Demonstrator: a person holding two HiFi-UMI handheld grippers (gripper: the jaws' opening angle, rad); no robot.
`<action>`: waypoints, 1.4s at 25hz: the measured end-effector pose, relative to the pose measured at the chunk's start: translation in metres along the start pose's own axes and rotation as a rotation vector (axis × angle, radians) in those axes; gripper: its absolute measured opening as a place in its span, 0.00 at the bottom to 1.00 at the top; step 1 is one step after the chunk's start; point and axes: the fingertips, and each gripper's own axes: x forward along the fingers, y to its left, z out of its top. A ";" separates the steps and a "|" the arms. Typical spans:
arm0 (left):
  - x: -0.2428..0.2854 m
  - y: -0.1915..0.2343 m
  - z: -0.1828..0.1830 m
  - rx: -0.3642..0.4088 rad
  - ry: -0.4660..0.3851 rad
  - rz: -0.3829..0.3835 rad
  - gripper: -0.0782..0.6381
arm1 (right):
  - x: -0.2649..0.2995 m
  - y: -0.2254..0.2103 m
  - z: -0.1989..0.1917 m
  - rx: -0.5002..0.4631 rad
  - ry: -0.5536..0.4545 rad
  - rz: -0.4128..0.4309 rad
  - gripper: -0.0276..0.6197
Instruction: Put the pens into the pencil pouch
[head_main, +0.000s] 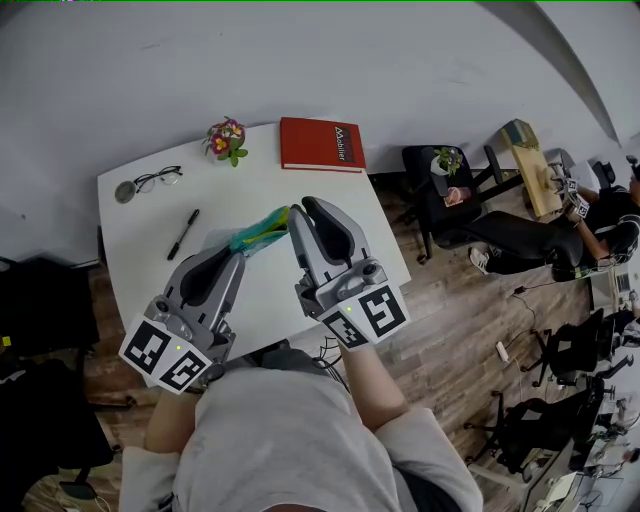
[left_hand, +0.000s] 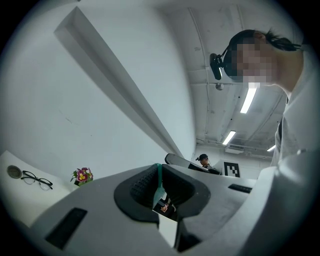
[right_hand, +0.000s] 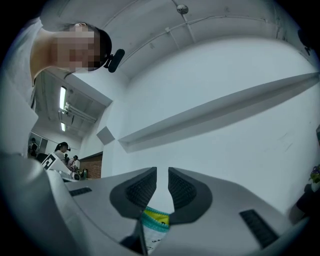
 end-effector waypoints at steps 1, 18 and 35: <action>-0.002 0.002 0.001 0.001 -0.004 0.008 0.17 | 0.000 -0.001 0.000 -0.006 0.006 -0.012 0.15; -0.087 0.040 0.036 0.068 -0.122 0.312 0.17 | 0.030 0.049 -0.041 -0.052 0.167 0.128 0.11; -0.201 0.065 0.057 0.109 -0.235 0.619 0.17 | 0.086 0.132 -0.114 -0.061 0.334 0.386 0.11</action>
